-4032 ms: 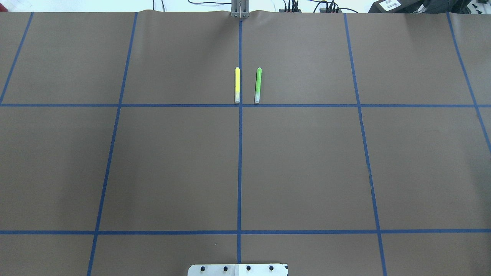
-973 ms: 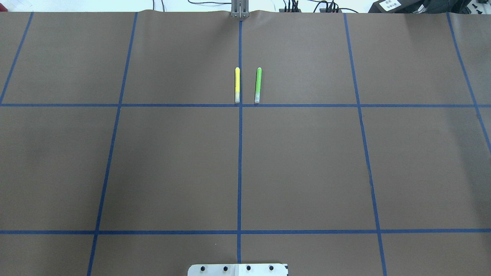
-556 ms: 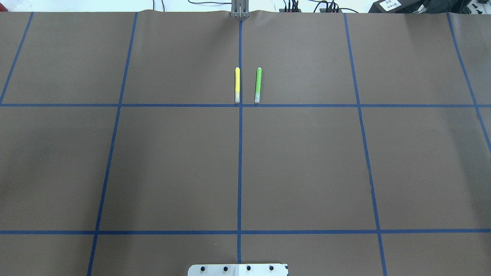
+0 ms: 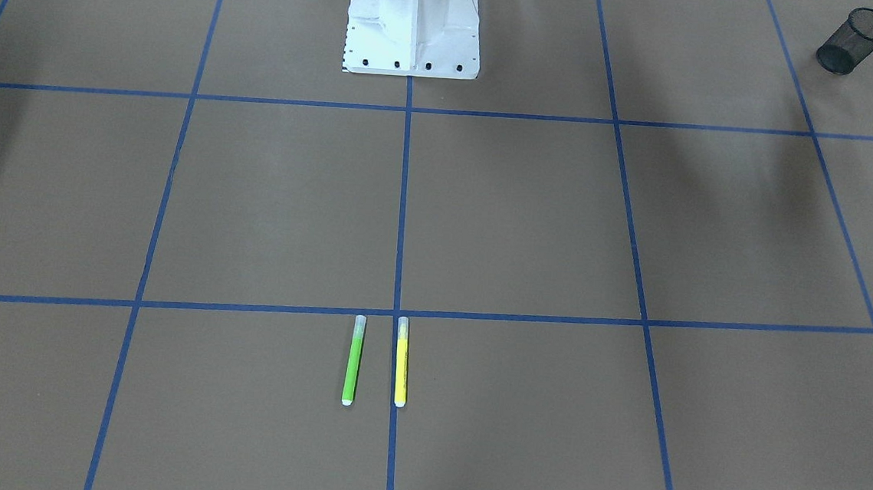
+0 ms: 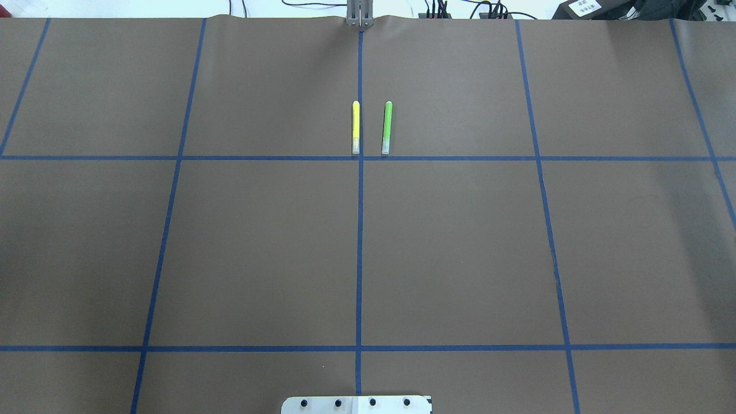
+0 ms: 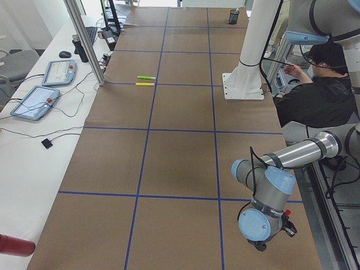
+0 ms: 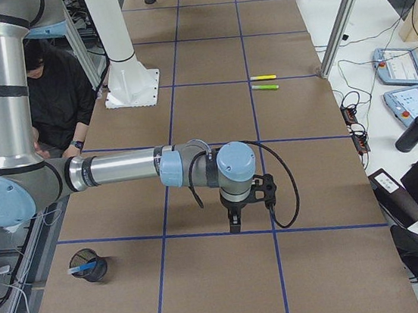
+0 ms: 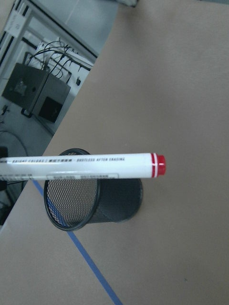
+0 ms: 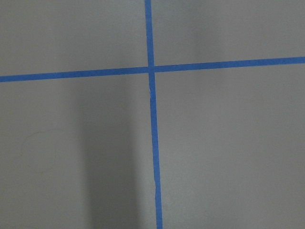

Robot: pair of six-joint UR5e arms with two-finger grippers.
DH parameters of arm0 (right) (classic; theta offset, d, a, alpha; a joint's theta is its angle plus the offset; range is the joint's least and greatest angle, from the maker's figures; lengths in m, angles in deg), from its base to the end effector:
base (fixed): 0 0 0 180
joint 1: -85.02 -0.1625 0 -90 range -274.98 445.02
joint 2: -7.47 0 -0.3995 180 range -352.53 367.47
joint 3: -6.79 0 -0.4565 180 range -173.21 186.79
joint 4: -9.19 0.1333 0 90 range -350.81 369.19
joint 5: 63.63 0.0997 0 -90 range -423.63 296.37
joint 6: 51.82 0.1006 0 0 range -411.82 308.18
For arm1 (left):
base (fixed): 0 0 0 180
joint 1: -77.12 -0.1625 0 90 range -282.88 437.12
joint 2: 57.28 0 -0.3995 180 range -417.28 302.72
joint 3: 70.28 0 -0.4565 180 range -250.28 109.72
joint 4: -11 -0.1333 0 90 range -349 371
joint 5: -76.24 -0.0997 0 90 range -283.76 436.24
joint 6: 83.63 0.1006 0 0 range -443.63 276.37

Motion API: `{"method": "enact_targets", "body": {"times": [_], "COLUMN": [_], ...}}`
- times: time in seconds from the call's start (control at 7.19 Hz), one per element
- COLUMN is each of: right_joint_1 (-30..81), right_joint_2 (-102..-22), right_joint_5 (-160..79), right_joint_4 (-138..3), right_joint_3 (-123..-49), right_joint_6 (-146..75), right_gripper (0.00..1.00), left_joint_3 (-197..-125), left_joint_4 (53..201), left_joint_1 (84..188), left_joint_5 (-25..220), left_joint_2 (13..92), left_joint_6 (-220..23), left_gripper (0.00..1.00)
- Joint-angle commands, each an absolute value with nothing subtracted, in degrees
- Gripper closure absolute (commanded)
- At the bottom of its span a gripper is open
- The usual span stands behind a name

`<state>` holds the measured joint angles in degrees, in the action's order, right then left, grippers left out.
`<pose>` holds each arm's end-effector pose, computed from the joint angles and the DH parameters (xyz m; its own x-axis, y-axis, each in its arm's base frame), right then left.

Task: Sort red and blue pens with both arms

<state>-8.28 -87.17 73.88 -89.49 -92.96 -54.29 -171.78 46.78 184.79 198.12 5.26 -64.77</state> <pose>0.0888 -0.5134 0.5941 0.6736 0.0417 0.7380 -0.0285 0.9991 -0.0305 -0.1396 -0.1740 0.7653 0.6562 -0.5875 -0.4736 -0.1154 0.5421 -0.8324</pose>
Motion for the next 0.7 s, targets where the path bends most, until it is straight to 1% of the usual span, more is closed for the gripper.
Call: {"method": "enact_targets", "body": {"times": [0.0,0.14,0.42,0.56], "right_joint_1": [-8.23,-8.23,-7.97,-7.27], "right_joint_2": [-87.19,-87.1,-87.28,-87.28], "right_joint_5": [73.92,74.18,74.71,74.54], "right_joint_4": [-89.51,-90.04,-90.22,-90.13], "right_joint_3": [-93.49,-93.58,-93.06,-92.97], "right_joint_6": [-54.28,-54.28,-54.28,-54.28], "right_gripper": [0.0,0.0,0.0,0.0], "left_joint_3": [-171.89,-171.19,-167.33,-167.05], "left_joint_4": [40.36,39.4,38.42,37.81], "left_joint_1": [185.75,185.84,186.37,186.37], "left_joint_5": [198.06,198.23,200.16,200.26], "left_joint_2": [5.56,5.04,5.21,5.21], "left_joint_6": [-60.96,-60.87,-58.94,-58.85], "left_gripper": [1.0,1.0,1.0,1.0]}}
